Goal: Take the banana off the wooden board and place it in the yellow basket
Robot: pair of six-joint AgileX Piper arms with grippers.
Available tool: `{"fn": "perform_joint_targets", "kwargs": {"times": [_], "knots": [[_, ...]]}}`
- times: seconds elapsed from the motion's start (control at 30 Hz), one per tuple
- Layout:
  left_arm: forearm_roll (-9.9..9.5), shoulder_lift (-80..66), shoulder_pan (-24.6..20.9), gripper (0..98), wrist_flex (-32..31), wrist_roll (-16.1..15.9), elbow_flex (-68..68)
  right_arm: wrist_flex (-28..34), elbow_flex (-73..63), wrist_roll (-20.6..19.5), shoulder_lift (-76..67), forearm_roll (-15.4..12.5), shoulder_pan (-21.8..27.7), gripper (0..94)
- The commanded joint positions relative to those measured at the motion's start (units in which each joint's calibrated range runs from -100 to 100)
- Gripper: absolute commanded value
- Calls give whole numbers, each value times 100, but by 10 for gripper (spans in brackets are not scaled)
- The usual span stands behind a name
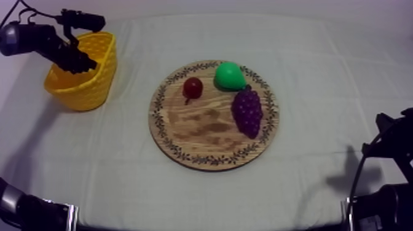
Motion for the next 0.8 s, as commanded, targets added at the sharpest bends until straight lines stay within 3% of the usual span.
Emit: {"fn": "perform_joint_targets", "kwargs": {"times": [0.0,0.23,0.47,0.77], "knots": [[44,-288,15,234,-44,-64,162,5,2,1,-2,1,-1,3],[461,-1818,126,53,-246,-280,1290,5,2,1,-2,1,-1,3],[600,-4026,566,15,50,37,2605,5,2,1,-2,1,-1,3],[1473,-7113,672,8,570,-414,4382,5,2,1,-2,1,-1,3]]}}
